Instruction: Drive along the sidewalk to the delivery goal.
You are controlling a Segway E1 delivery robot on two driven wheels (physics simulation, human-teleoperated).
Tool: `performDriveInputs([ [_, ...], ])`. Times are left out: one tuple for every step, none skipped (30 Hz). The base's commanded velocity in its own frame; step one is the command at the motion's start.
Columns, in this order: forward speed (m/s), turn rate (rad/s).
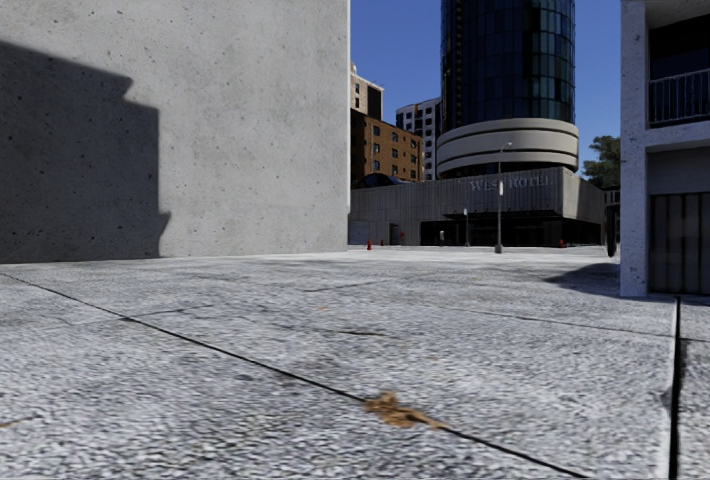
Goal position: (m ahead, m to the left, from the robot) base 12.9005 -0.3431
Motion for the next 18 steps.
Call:
performDriveInputs([
  [2.00, 0.00],
  [2.00, 0.00],
  [2.00, 0.00],
  [2.00, 0.00],
  [2.00, 0.00],
  [2.00, 0.00],
  [2.00, 0.00],
  [2.00, 0.00],
  [2.00, 0.00],
  [2.00, 0.00],
  [2.00, 0.00],
  [2.00, 0.00],
  [2.00, 0.00],
  [2.00, 0.00],
  [2.00, 0.00],
  [2.00, 0.00],
  [2.00, 0.00],
  [2.00, 0.00],
])
